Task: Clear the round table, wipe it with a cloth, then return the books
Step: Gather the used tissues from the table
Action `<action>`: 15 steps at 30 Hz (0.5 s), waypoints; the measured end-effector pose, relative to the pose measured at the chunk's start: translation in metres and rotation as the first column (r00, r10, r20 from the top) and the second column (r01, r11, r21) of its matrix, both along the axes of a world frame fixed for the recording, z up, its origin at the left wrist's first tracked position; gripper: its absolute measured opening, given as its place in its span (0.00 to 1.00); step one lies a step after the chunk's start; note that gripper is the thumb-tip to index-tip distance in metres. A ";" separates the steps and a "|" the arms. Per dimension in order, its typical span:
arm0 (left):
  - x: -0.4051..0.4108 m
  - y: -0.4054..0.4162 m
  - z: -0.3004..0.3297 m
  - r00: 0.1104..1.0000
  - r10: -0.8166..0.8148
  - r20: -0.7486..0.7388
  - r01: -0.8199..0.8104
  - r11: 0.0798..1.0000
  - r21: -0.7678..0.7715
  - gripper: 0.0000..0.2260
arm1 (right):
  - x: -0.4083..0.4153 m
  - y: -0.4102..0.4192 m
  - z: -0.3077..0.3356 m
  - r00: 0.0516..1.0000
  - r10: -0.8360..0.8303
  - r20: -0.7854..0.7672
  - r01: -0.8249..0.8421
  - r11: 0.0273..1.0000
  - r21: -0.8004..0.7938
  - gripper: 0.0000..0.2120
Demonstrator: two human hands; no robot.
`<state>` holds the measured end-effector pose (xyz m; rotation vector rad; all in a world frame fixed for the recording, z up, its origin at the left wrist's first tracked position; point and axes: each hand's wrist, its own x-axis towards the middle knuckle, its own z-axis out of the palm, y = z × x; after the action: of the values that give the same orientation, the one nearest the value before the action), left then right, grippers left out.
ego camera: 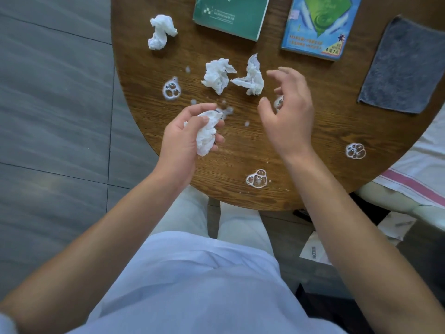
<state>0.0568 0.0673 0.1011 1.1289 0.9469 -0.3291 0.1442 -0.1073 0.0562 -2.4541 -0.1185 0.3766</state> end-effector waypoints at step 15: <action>-0.009 0.029 -0.004 0.996 0.012 -0.087 -0.010 1.000 0.017 0.12 | 0.036 0.031 -0.081 0.993 0.100 -0.056 -0.113 0.941 -0.318 0.24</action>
<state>0.0479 0.0962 0.0967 1.1315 1.0341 -0.3642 0.1799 -0.0767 -0.0249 -2.7676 -0.1865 0.5269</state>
